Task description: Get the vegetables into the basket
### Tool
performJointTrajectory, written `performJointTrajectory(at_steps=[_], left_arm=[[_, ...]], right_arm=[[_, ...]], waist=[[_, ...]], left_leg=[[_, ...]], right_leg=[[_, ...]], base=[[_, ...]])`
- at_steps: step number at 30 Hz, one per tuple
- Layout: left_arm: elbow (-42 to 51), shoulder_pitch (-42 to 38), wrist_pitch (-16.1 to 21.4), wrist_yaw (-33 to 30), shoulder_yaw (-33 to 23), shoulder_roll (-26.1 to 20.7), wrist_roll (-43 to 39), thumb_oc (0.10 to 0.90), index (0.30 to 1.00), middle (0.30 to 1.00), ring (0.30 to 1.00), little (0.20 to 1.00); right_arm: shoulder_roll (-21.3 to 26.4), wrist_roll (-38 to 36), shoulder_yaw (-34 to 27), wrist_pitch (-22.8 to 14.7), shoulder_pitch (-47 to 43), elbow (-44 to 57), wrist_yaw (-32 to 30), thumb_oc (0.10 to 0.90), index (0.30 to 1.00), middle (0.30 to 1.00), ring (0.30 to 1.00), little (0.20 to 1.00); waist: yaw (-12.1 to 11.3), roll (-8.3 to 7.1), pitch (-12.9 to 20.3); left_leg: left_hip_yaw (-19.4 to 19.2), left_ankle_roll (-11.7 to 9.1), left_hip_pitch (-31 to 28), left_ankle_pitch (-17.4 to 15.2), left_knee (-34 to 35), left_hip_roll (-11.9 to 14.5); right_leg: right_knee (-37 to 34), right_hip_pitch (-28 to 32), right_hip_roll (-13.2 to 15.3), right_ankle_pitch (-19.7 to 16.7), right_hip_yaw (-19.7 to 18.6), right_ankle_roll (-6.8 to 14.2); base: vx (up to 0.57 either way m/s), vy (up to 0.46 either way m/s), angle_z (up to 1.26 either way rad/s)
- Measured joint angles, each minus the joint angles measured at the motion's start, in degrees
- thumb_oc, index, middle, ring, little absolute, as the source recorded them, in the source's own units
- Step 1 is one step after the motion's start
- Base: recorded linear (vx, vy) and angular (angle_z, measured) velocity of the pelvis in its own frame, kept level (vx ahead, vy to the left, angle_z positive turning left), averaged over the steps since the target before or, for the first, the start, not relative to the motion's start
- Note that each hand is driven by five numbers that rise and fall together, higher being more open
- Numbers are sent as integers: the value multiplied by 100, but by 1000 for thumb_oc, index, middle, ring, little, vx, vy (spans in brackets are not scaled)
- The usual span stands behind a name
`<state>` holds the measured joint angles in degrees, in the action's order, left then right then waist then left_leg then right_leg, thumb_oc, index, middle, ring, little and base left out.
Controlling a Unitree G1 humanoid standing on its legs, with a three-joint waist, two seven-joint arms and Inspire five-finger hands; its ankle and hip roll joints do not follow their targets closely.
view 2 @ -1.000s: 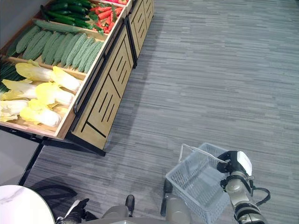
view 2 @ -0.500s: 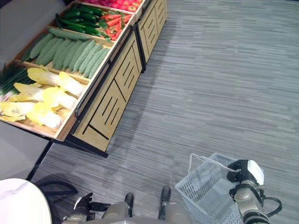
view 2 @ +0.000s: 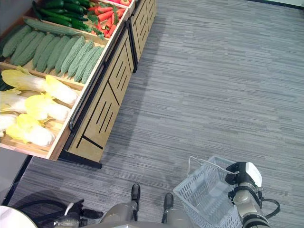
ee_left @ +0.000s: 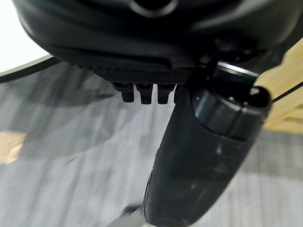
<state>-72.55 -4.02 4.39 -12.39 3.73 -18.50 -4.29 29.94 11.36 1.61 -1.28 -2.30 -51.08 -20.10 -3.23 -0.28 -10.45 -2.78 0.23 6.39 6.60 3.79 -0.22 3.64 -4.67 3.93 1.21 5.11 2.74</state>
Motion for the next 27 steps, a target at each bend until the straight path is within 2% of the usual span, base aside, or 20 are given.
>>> performJointTrajectory(at_steps=[5,12,17,18,20,21,23,26,27], left_arm=[[36,-127,-13,-79,7,-246,107,900,1000,1000,1000,1000],[247,-129,-91,-71,142,-150,224,900,1000,1000,1000,1000],[397,-162,-78,-50,332,-116,220,900,1000,1000,1000,1000],[464,-158,-72,-43,363,-118,220,900,1000,1000,1000,1000],[454,-236,-105,-64,427,-118,207,900,1000,1000,1000,1000],[436,-242,-119,-62,451,-120,207,900,1000,1000,1000,1000],[379,-326,-113,-56,457,-99,207,900,1000,1000,1000,1000],[321,-393,-82,-46,454,-70,207,900,1000,1000,1000,1000],[316,-357,-85,-33,454,-67,205,900,1000,1000,1000,1000]], right_arm=[[-217,-6,3,-44,-154,18,12,400,300,300,300,300],[-425,-11,4,-185,-129,8,7,400,300,300,300,300],[-465,-65,-12,-163,-134,-226,-75,400,300,300,300,300],[-466,-102,-18,-150,-97,-242,-150,400,300,300,300,300],[-463,-101,-28,-186,-42,-90,-249,400,300,300,300,300],[-458,-102,-42,-212,-50,13,-278,400,300,300,300,300],[-455,-115,-96,-225,0,78,-296,400,300,300,300,300],[-450,-133,-147,-219,2,95,-359,400,300,300,300,300],[-449,-197,-167,-224,14,94,-367,400,300,300,300,300]], waist=[[-64,-59,-9],[-1,-127,-28],[172,-150,-36],[240,-149,-37],[290,-123,-81],[366,-109,-98],[482,-147,-102],[569,-259,-172],[587,-330,-165]], left_leg=[[-111,114,-51,-73,2,-106],[-212,251,-189,-197,15,-137],[-267,398,-340,-260,94,-79],[-273,453,-402,-250,118,-96],[-261,569,-413,-258,115,-64],[-252,562,-405,-260,108,-48],[-192,539,-479,-309,97,-62],[-122,365,-722,-479,58,-64],[-22,171,-850,-621,13,-45]], right_leg=[[-3,10,107,28,-129,93],[253,-37,124,32,-232,196],[1515,-653,114,75,-312,243],[1786,-823,167,186,-321,319],[1549,-1049,202,216,-307,350],[1086,-1064,205,174,-314,397],[469,-1140,260,-159,-353,553],[-402,-1202,354,-764,-406,601],[-540,-1198,387,-918,-525,615]], base=[[39,112,-8],[24,126,-8],[62,67,-11],[131,-32,-16],[148,-54,-23],[122,-56,-3],[172,-86,16],[236,-132,21],[204,-129,39]])
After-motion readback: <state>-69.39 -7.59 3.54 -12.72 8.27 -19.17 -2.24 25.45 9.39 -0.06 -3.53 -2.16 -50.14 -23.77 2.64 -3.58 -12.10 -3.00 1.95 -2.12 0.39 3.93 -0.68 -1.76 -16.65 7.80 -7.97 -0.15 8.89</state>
